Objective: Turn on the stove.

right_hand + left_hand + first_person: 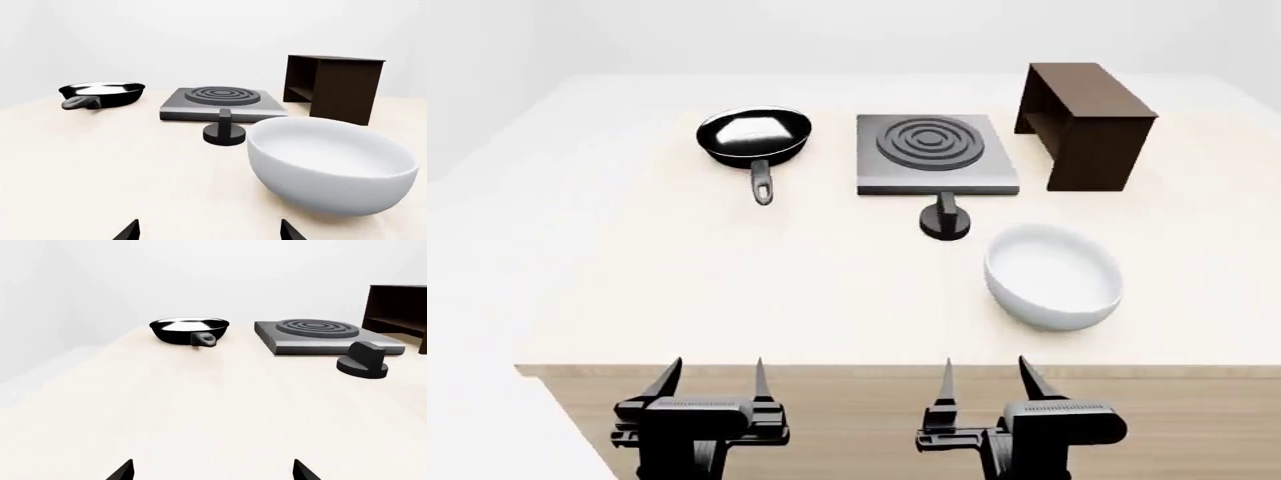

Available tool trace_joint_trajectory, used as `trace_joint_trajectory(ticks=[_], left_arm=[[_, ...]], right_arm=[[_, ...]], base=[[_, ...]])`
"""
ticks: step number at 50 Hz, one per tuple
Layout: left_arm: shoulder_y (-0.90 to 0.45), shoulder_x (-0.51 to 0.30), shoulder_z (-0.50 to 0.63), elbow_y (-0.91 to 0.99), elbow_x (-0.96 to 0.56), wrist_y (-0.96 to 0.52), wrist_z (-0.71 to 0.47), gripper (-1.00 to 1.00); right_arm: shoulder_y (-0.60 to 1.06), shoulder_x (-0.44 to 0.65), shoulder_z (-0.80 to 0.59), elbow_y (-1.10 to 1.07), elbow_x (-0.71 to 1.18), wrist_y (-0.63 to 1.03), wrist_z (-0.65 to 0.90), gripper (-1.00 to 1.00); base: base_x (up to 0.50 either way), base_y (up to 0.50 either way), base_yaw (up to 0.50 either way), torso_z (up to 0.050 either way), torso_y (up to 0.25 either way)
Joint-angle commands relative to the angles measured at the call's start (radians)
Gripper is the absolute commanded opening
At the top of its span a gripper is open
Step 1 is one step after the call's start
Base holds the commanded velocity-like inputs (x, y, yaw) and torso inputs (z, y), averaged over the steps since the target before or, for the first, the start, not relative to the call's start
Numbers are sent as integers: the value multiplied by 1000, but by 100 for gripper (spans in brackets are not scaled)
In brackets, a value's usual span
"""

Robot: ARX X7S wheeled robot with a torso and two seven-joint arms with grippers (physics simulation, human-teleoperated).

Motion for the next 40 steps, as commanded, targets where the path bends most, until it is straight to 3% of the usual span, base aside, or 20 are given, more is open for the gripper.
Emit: trace_joint_trajectory(ticks=[1, 27, 40], left_arm=[[-1, -12, 17, 0, -11, 3, -14, 100], [-1, -34, 44, 7, -34, 5, -37, 100], [1, -42, 58, 10, -44, 8, -43, 100]], right_arm=[[3, 13, -15, 4, 9, -5, 15, 100], [6, 34, -40, 5, 26, -7, 40, 100], [7, 40, -41, -7, 50, 5, 54, 100]], base=[[0, 500, 0, 0, 0], [0, 494, 0, 0, 0], [62, -21, 0, 0, 0]])
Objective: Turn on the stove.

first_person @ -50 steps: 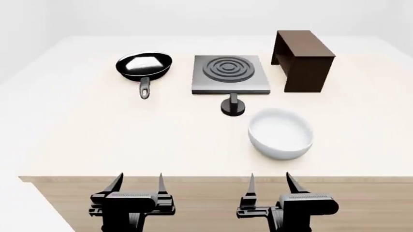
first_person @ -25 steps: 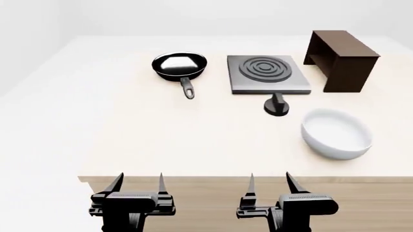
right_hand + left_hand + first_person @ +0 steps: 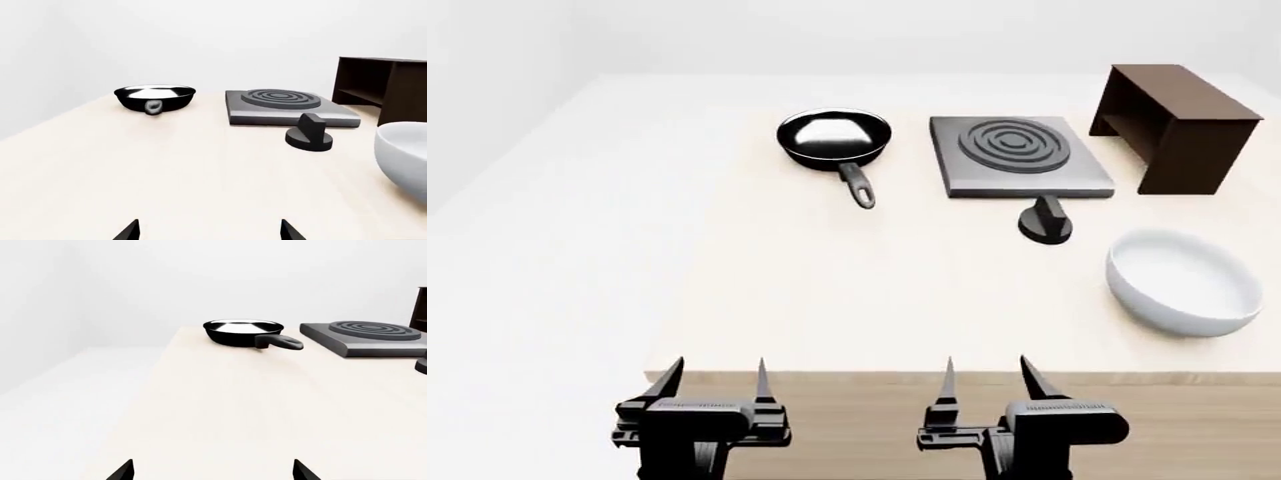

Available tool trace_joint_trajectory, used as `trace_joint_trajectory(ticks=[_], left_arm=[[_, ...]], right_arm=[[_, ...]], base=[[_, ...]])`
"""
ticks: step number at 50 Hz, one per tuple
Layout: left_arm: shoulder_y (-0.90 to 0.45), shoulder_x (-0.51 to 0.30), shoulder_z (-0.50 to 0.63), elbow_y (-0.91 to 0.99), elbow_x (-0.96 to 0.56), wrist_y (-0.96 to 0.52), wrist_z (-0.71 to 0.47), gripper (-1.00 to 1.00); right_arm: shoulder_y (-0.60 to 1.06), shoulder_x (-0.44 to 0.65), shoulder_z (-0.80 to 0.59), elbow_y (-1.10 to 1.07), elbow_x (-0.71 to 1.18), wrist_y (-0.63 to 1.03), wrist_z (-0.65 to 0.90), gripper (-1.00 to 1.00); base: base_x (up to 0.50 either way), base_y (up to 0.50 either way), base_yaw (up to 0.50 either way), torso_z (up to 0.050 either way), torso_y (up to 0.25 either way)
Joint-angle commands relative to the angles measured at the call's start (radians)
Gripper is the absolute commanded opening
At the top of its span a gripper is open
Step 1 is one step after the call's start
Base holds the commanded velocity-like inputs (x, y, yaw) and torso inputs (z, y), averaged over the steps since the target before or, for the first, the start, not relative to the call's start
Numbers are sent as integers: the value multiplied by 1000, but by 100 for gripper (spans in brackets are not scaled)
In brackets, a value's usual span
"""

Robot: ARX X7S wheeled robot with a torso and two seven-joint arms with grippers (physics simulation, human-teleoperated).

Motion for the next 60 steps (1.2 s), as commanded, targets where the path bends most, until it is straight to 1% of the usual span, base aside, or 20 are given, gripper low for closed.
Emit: trace_joint_trajectory(ticks=[1, 60], left_arm=[[0, -6, 13, -2, -9, 3, -7, 100], [-5, -39, 53, 3, -41, 7, -42, 100]], right_arm=[[2, 7, -5, -3, 17, 9, 10, 100], [7, 42, -48, -5, 39, 1, 47, 100]], base=[[0, 0, 0, 0, 0], [265, -3, 0, 0, 0]])
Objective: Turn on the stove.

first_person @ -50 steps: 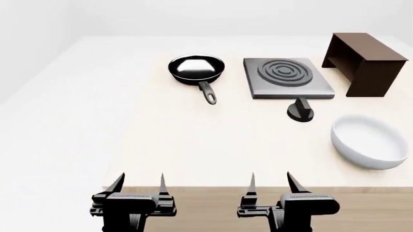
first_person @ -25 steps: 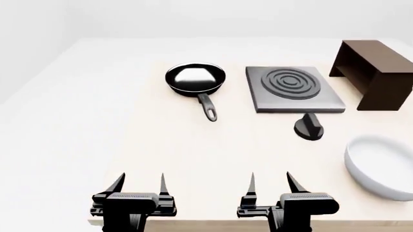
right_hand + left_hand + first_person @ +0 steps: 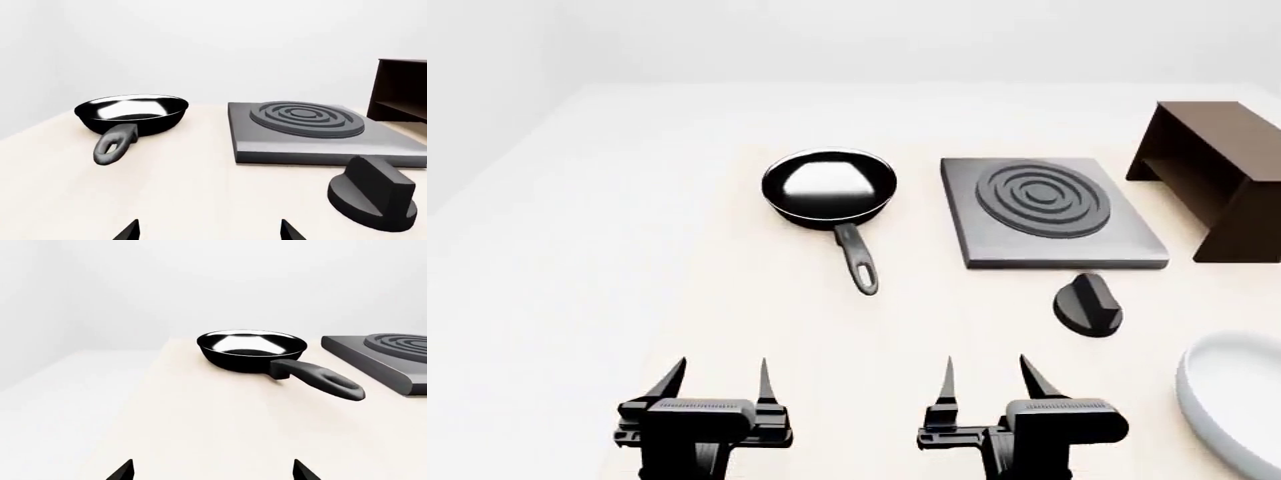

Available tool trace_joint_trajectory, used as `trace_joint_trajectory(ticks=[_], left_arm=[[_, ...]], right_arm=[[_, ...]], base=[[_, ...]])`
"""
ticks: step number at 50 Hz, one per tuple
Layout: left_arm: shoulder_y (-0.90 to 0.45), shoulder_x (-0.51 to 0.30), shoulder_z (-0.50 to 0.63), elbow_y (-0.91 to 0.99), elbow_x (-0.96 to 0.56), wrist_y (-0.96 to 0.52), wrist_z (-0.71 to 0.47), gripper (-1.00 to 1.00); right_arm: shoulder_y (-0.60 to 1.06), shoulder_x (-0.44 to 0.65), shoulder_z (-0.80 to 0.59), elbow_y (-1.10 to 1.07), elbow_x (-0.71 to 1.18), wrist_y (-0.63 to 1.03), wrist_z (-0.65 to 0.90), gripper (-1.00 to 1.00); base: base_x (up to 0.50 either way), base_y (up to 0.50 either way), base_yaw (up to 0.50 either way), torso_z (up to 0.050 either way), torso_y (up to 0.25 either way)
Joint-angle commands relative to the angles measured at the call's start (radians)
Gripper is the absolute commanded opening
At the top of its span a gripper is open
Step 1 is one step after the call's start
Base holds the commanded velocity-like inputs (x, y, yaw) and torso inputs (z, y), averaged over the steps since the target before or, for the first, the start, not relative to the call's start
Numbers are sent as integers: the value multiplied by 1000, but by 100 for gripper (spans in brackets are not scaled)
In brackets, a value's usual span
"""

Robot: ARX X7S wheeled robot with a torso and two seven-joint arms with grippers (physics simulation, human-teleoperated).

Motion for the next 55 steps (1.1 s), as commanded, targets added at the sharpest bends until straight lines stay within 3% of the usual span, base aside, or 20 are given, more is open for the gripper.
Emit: trace_joint_trajectory(ticks=[1, 24, 55], left_arm=[[0, -6, 8, 4, -5, -3, -7, 100], [-10, -13, 23, -16, -17, 6, -13, 100], [-20, -21, 45, -36, -29, 17, -22, 100]], right_arm=[[0, 6, -5, -3, 4, 1, 10, 100], [86, 47, 73, 12, 76, 48, 37, 100], [244, 56, 121, 310, 129, -17, 0, 100]], base=[[277, 0, 0, 0, 0], [70, 0, 0, 0, 0], [0, 0, 0, 0, 0]])
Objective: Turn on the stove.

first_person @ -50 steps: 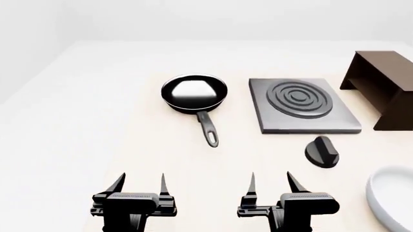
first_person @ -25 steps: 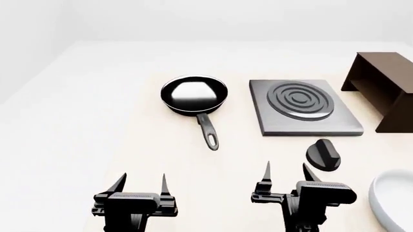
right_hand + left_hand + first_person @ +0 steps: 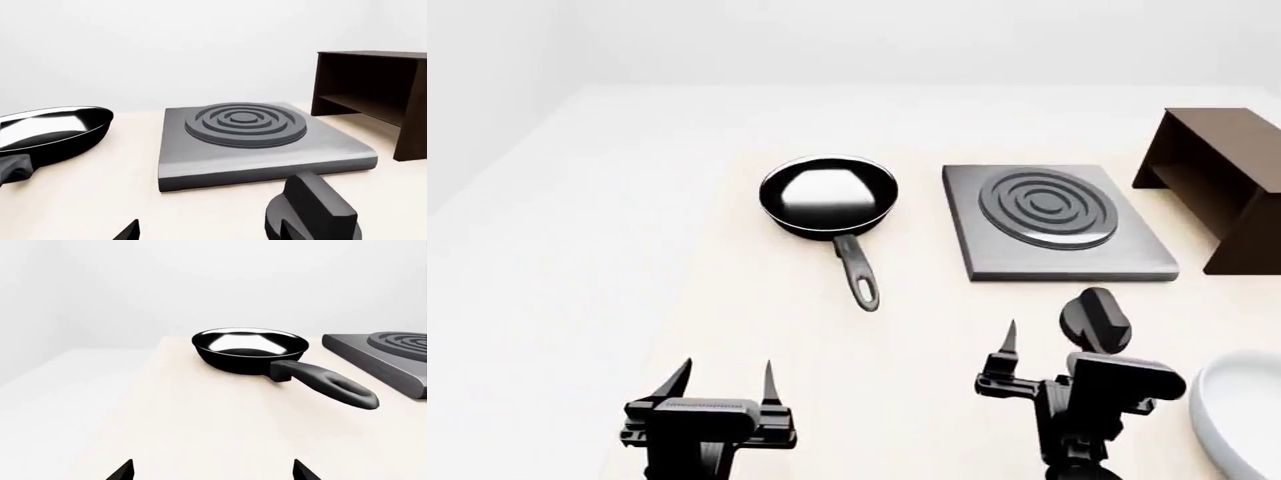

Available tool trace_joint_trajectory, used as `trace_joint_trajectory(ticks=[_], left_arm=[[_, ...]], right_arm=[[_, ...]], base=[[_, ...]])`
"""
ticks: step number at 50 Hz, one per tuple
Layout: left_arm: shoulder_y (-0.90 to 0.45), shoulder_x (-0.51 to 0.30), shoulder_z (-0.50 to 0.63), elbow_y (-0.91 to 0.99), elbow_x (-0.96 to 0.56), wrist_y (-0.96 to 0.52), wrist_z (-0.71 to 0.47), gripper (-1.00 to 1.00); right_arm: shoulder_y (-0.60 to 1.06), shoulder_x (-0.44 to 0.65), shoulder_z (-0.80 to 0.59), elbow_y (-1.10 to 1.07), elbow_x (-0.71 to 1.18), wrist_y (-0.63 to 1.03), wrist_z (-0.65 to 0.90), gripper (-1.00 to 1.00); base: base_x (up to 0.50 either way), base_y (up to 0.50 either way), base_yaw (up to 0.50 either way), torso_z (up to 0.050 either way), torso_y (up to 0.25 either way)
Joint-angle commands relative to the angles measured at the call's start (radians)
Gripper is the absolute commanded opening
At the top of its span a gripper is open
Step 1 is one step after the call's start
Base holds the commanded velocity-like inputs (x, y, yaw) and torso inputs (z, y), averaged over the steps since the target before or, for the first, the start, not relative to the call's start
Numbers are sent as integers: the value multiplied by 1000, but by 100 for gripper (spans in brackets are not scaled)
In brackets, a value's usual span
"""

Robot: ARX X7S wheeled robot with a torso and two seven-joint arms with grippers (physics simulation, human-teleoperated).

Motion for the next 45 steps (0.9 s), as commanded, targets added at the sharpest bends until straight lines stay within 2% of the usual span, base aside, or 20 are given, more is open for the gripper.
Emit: trace_joint_trajectory(ticks=[1, 22, 36, 45], left_arm=[[-3, -3, 8, -5, -4, 3, -3, 100], [1, -15, 16, 11, -15, 2, -14, 100], [1, -20, 25, 15, -19, 1, -18, 100], [5, -24, 30, 24, -26, -1, -21, 100]], right_arm=[[63, 0, 11, 107, 21, -20, -20, 100], [161, -9, 13, 275, 25, -59, -33, 100], [248, -19, 28, 488, 37, -133, -67, 100], [253, -17, 24, 486, 39, -131, -68, 100]], base=[[0, 0, 0, 0, 0], [0, 0, 0, 0, 0], [0, 0, 0, 0, 0], [0, 0, 0, 0, 0]])
